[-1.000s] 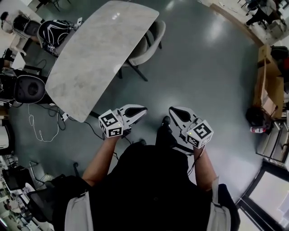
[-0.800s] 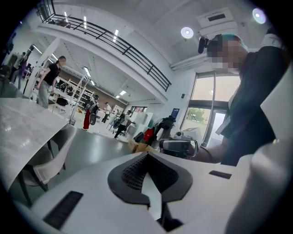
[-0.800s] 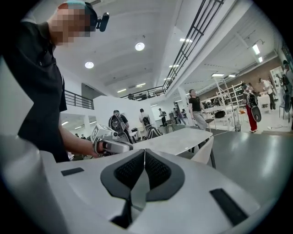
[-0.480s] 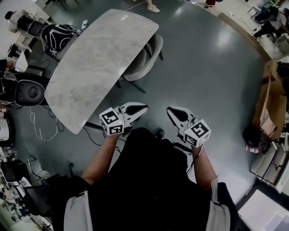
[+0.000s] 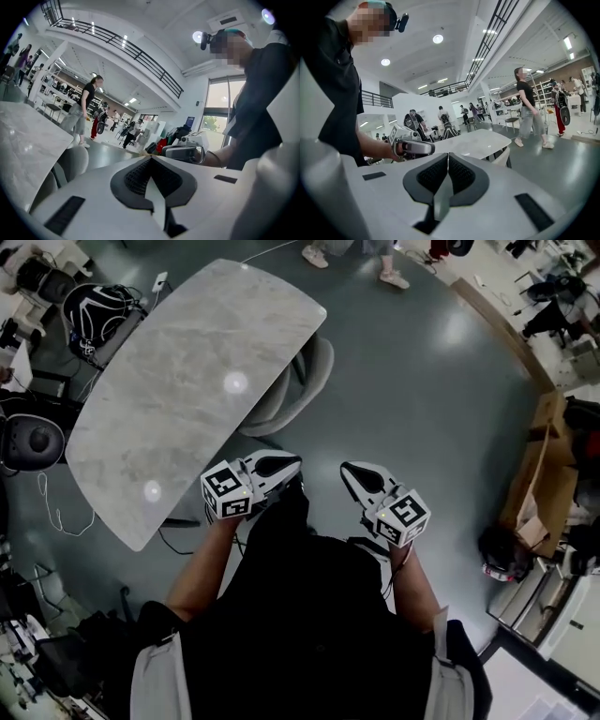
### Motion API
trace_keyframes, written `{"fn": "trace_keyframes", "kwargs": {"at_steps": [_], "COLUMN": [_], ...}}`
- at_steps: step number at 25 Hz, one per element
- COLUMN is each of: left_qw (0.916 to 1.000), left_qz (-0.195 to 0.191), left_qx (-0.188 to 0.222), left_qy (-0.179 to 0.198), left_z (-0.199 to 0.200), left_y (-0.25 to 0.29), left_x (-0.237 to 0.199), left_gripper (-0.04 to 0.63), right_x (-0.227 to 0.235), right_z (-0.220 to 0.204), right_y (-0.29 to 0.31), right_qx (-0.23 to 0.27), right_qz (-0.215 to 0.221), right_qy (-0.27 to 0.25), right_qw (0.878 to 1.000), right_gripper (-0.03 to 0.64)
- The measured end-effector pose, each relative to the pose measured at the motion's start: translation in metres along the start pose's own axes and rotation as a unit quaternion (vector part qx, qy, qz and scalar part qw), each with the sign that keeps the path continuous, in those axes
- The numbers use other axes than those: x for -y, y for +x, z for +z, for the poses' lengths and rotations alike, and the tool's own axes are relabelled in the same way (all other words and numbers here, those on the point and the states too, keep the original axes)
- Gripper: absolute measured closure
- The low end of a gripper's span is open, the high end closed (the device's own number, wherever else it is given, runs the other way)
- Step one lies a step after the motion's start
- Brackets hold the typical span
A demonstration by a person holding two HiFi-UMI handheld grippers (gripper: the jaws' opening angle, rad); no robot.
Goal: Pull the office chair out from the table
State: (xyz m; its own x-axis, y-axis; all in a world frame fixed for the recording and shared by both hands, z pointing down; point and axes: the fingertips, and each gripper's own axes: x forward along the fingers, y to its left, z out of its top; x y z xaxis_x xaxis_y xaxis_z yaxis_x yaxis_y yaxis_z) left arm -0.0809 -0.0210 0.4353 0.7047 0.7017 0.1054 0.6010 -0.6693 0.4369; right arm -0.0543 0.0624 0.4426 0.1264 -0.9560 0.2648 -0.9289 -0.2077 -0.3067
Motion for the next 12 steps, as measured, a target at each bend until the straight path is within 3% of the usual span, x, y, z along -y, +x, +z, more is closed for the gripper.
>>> {"fn": "trace_keyframes", "kwargs": {"at_steps": [6,12], "left_qw": [0.9996,0.9986], "left_qz": [-0.003,0.011], "left_qx": [0.019,0.044], "left_qy": [-0.022,-0.025], "left_z": [0.039,0.068], "left_y": [0.022,0.033], "left_x": [-0.077,-0.123], "left_gripper": [0.583,0.583], "right_x": [0.054,0.095], "right_z": [0.046,0.074], "right_y": [0.064,0.105], "right_qx": [-0.023,-0.027], "right_qz": [0.017,0.025], "right_qy": [-0.006,-0.012], "right_qw": [1.0,0.999], "right_gripper": [0.597,0.597]}}
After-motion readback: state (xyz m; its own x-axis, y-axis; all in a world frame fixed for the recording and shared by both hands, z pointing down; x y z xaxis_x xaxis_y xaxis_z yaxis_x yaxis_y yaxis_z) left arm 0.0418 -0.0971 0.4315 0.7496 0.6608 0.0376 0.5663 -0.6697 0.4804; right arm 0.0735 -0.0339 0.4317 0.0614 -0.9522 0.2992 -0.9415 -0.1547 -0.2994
